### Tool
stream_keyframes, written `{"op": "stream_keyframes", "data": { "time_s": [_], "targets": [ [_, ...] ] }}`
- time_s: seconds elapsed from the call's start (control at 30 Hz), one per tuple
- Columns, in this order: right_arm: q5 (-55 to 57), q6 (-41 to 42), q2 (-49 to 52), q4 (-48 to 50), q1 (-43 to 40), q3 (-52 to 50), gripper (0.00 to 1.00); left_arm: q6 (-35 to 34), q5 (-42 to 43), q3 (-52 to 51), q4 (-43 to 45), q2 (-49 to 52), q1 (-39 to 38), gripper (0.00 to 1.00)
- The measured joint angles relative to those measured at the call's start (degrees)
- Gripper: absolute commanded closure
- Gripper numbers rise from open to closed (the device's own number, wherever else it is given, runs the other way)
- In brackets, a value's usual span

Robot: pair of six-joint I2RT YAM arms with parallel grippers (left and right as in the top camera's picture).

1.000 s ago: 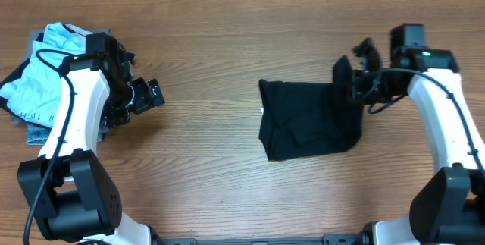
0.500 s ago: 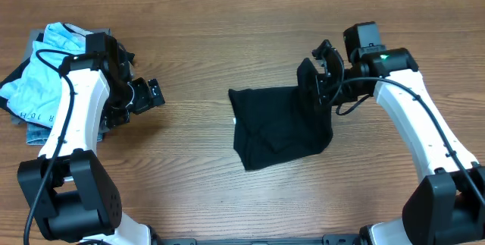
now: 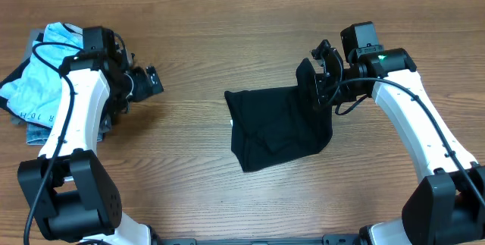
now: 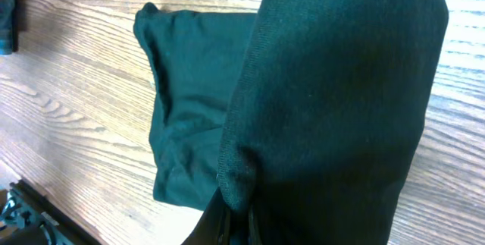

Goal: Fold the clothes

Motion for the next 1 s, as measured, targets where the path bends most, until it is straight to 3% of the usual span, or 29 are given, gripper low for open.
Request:
{"op": "stream_keyframes", "data": {
  "time_s": [0.2,0.27,0.37,0.47,0.8,1.0],
  "targets": [
    [0.2,0.02,0.0,0.94,0.0,0.07,0.96,-2.67,7.26,0.0,0.55,0.0,-0.13,0.0],
    [0.46,0.0,0.02,-0.04,-0.22,0.61,0.96,0.15,11.85,0.0,0.55,0.09,-0.7,0.15],
    [2.16,0.0,0.09,-2.62,-1.07,3.13,0.96,3.5,17.92,0.0,-0.26,0.7,-3.15,0.53],
    [4.48,0.0,0.09,-4.94,-2.69,7.21,0.96,5.84,21.79,0.0,-0.07,2.12,-7.63,0.72],
    [6.64,-1.33,0.09,-7.85,-8.79,9.38,0.96,7.8,22.01,0.0,8.39,13.05,-28.87,0.84],
    [8.46,-3.78,0.11,-8.87,-16.87,9.38,0.96,7.76,21.84,-0.04,9.66,14.99,-32.5,0.83]
  ]
}}
